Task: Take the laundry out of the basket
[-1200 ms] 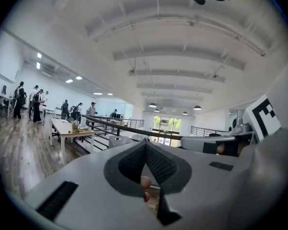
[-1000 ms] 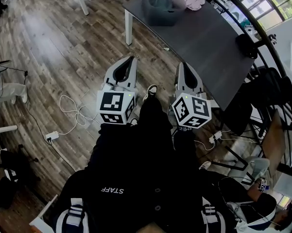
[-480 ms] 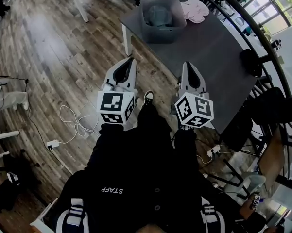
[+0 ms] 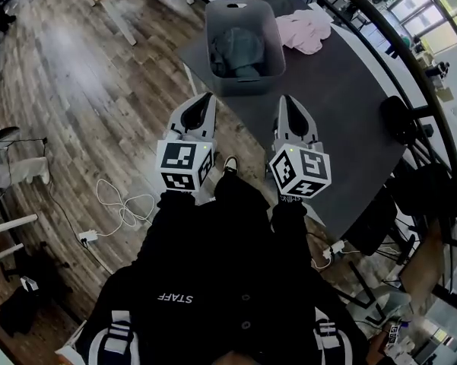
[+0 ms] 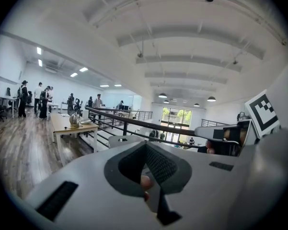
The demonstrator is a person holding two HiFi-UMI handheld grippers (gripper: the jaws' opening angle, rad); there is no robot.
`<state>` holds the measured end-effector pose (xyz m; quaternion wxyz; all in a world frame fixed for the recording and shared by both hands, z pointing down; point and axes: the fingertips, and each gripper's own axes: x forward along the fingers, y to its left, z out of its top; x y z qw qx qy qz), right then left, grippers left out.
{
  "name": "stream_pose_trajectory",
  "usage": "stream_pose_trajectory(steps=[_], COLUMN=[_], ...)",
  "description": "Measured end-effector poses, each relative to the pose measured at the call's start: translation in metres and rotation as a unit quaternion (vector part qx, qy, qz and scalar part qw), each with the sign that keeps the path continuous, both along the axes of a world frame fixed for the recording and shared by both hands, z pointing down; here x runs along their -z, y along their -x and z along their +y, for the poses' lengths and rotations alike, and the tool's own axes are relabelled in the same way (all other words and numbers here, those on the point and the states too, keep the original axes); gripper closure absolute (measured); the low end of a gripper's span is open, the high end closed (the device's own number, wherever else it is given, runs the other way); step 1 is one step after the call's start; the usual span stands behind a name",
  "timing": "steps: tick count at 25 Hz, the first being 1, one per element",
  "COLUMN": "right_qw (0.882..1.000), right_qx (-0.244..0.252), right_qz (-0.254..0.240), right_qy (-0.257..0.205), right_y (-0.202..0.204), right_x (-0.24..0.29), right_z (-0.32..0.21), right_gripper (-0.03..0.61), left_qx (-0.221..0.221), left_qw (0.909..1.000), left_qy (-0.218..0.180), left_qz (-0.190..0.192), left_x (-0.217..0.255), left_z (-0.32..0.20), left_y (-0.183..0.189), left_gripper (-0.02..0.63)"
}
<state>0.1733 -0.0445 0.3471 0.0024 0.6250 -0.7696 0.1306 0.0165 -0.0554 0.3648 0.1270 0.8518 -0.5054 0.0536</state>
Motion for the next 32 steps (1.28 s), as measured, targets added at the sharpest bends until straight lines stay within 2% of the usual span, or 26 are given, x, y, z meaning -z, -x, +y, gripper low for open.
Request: stream_pose_trajectory(steps=[7, 13, 18, 23, 32], right_qw=[1.0, 0.999, 0.998, 0.996, 0.988], right_qx=[0.017, 0.025, 0.015, 0.011, 0.017], right_qz=[-0.005, -0.005, 0.005, 0.019, 0.042], right_qy=[0.02, 0.04, 0.056, 0.09, 0.146], right_y=[-0.011, 0.001, 0.016, 0.031, 0.047], right_x=[-0.012, -0.024, -0.037, -0.054, -0.098], right_z=[-0.069, -0.102, -0.128, -0.152, -0.2], right_gripper=[0.565, 0.565, 0.565, 0.565, 0.565], left_qx=[0.003, 0.007, -0.012, -0.025, -0.016], left_qw=[0.9997, 0.999, 0.9985, 0.9964, 0.9913], left_qy=[0.024, 0.043, 0.053, 0.08, 0.13], left_qz=[-0.005, -0.007, -0.005, -0.006, -0.004], left_x=[-0.014, -0.027, -0.039, -0.056, -0.094], left_z=[-0.064, -0.098, -0.124, -0.15, -0.189], left_y=[-0.019, -0.009, -0.004, 0.001, 0.019], left_gripper=[0.612, 0.612, 0.612, 0.612, 0.612])
